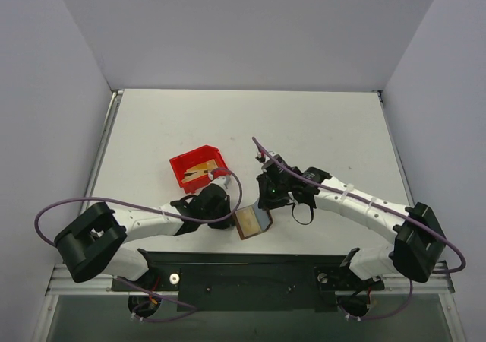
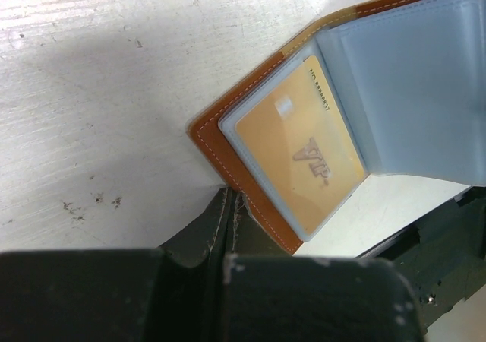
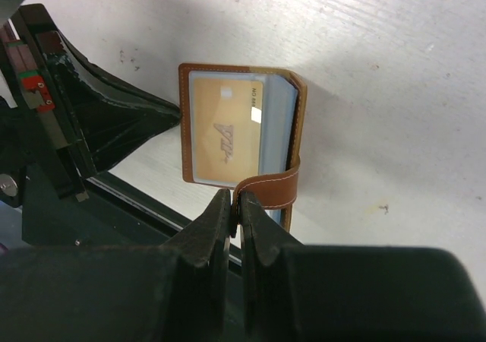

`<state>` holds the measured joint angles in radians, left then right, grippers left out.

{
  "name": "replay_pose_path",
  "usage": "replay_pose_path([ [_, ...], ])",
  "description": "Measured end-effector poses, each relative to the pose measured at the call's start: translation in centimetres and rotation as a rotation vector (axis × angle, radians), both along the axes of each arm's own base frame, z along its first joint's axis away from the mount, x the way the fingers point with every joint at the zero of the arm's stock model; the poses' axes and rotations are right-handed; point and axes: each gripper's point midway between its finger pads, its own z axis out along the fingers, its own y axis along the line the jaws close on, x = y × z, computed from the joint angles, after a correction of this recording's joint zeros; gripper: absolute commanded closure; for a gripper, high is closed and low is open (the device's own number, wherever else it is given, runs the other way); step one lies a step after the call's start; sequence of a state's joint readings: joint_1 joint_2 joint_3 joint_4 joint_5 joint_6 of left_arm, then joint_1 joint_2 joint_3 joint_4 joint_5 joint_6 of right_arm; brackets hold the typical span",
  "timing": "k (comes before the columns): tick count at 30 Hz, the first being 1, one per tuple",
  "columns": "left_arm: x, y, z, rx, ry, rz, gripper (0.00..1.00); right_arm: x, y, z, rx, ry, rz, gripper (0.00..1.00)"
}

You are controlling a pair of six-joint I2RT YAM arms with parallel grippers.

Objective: Put the credit cards into the card holder
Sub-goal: Close the card holder at the center of the board.

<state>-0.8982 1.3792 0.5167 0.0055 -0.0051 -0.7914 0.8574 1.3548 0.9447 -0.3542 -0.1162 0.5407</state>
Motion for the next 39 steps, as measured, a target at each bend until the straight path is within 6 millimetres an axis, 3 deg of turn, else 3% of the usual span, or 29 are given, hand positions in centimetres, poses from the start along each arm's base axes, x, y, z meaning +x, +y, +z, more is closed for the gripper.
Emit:
replay_pose_path([
  [15, 0.1, -0.1, 0.0, -0.005, -0.006, -0.006, 1.0, -1.3, 4.8, -1.1, 0.219, 0.113, 0.055, 1.0],
  [26, -0.9, 2.2, 0.0, -0.061, -0.019, 0.052, 1.0, -4.1, 6.9, -5.9, 0.345, 0.286, 0.082, 1.0],
  [29, -0.9, 2.7, 0.0, -0.058, -0.02, 0.066, 1.0, -4.4, 7.2, -6.7, 0.358, 0.311, 0.084, 0.91],
  [32, -0.8, 3.1, 0.0, -0.049, -0.021, 0.078, 1.0, -4.5, 7.8, -7.1, 0.373, 0.323, 0.091, 0.74],
  [39, -0.7, 3.8, 0.0, -0.034, -0.014, 0.095, 1.0, -5.0, 8.4, -6.9, 0.402, 0.344, 0.122, 0.65],
])
